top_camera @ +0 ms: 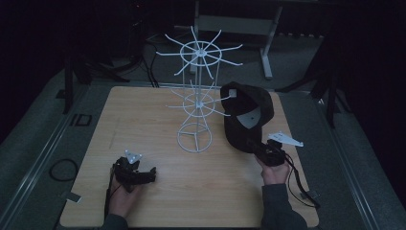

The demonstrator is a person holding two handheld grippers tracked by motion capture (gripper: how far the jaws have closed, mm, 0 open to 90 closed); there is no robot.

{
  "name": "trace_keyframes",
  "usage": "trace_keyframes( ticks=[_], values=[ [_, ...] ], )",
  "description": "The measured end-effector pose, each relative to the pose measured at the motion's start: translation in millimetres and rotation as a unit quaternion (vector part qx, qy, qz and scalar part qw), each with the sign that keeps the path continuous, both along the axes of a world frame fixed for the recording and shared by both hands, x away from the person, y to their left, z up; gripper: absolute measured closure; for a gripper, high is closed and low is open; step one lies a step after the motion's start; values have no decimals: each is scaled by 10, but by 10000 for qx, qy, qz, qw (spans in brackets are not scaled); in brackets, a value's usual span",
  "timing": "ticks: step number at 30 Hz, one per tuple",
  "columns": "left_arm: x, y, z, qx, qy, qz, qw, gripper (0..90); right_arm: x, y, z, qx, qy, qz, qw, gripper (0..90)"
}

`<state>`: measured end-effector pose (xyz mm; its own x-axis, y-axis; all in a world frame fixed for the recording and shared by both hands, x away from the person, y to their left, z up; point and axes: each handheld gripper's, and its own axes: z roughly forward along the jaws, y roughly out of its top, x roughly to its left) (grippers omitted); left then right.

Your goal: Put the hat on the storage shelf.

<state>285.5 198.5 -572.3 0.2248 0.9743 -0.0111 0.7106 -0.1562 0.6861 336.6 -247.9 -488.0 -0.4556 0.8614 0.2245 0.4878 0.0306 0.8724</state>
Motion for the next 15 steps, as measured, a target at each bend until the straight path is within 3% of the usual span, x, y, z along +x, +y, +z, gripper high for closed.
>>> trace_keyframes(
  ticks=[15],
  values=[
    [0, -2, -1, -8, -8, 8, 10000, 2, 15, -4, 88, -4, -131, 15, 9999, 864]
  ],
)
